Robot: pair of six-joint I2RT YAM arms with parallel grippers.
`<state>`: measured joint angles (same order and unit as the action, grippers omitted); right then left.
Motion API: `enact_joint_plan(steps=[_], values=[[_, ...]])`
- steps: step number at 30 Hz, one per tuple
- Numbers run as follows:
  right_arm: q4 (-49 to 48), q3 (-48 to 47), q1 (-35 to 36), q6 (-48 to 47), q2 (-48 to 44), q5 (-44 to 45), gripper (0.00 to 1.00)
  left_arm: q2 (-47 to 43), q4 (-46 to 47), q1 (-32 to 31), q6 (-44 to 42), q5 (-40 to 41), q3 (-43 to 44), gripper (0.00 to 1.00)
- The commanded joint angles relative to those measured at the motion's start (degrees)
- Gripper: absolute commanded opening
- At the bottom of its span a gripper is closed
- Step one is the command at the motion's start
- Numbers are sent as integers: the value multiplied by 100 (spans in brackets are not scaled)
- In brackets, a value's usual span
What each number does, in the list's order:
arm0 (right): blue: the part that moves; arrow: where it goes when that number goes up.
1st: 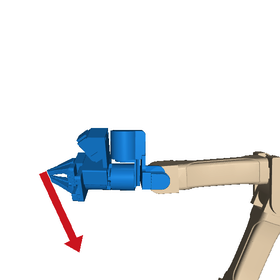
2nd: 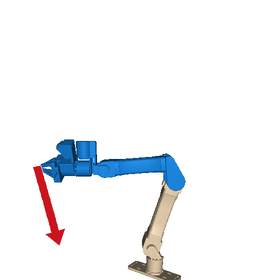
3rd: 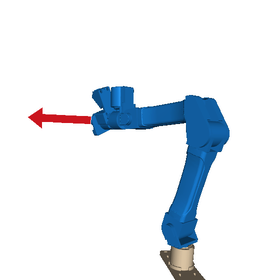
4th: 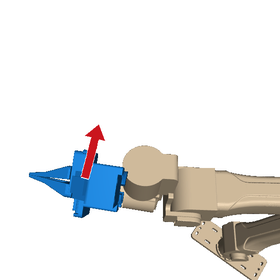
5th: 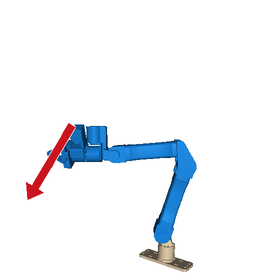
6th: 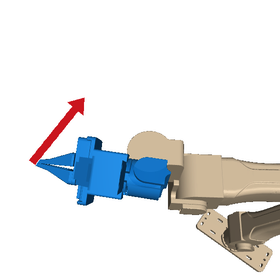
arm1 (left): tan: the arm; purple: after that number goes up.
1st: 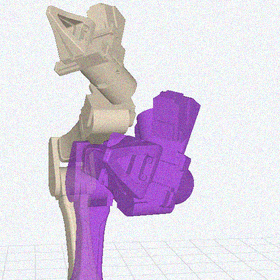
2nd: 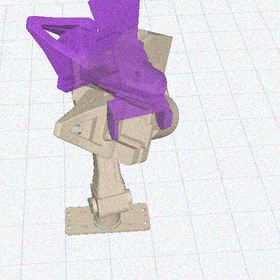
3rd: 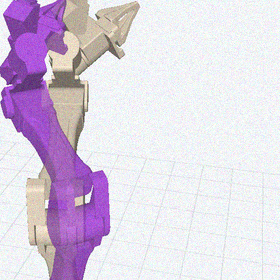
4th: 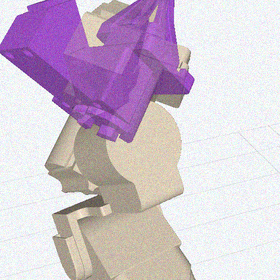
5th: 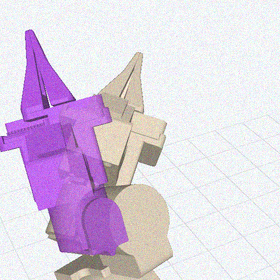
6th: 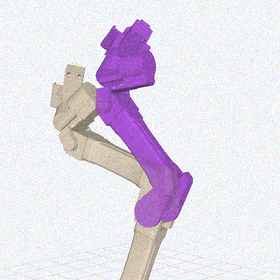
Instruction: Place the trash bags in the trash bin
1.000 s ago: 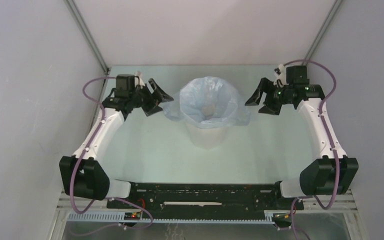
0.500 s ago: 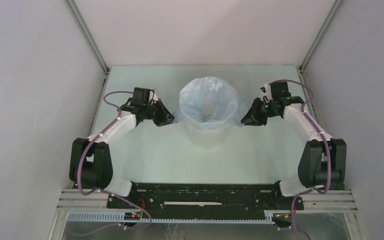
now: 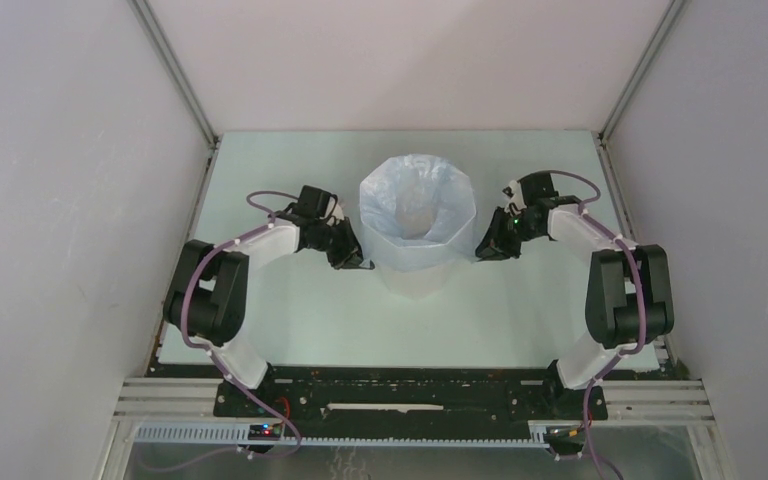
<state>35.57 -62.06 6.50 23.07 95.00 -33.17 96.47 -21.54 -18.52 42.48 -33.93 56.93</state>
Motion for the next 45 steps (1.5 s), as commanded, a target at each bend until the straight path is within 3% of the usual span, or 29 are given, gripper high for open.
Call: enact_joint_plan(steps=[1,6,12,18,22,31,38,45], values=[[-167,-18,94,-171,-34,34,19,26,-280,-66,-452,-106,163,3],[171,-25,44,-241,-332,169,31,-219,-716,-82,-757,27,240,9],[1017,-163,-482,-532,-1541,762,59,-387,-908,-90,-965,-39,323,25],[1864,-1114,-763,-739,-2213,1265,77,-303,-1086,-217,-1100,-208,536,33],[2003,-2065,-672,-602,-2312,1338,78,-158,-1362,-435,-1273,-95,867,37],[1690,-4473,1827,-581,-1247,1820,72,-24,-1392,-573,-1316,-42,942,37],[1865,-4754,2834,-1066,-198,2564,62,-88,-1373,-634,-1364,-18,845,36],[1988,-4534,2969,-1318,364,3227,53,-169,-1362,-635,-1427,-8,744,37]])
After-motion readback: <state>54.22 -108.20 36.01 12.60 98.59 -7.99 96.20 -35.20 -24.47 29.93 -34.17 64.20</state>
